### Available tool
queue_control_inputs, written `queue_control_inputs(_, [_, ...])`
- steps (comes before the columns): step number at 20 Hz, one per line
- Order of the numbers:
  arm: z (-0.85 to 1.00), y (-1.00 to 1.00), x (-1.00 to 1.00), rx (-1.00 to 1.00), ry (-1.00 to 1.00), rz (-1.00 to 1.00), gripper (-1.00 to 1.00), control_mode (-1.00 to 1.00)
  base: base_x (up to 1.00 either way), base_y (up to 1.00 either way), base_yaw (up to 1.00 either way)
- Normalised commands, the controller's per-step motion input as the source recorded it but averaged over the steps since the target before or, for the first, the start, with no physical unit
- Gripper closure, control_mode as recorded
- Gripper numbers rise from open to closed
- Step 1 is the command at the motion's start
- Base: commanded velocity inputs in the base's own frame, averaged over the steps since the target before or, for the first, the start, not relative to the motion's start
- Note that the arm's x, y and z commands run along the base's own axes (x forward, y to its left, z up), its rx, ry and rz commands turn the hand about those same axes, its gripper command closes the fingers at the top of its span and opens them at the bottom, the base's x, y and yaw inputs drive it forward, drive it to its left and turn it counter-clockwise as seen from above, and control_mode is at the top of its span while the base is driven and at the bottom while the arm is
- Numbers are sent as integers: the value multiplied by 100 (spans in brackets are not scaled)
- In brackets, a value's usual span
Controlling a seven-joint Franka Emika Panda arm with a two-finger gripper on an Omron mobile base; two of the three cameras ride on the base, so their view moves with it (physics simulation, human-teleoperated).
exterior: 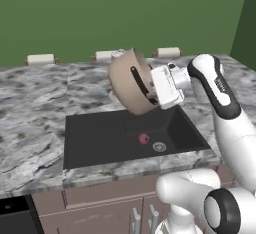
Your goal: Dump the onion from the pot into the sink. Then turn on the water and wash the onion. Then turn off the water and put the onion back in the pot.
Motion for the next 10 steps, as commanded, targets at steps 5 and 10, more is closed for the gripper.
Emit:
queue_control_inputs(5, [45,-17,-26,-25,-10,-17,100,-100,0,0,0])
queue_control_inputs(10, [46,-27,-27,-26,-10,-18,100,-100,0,0,0])
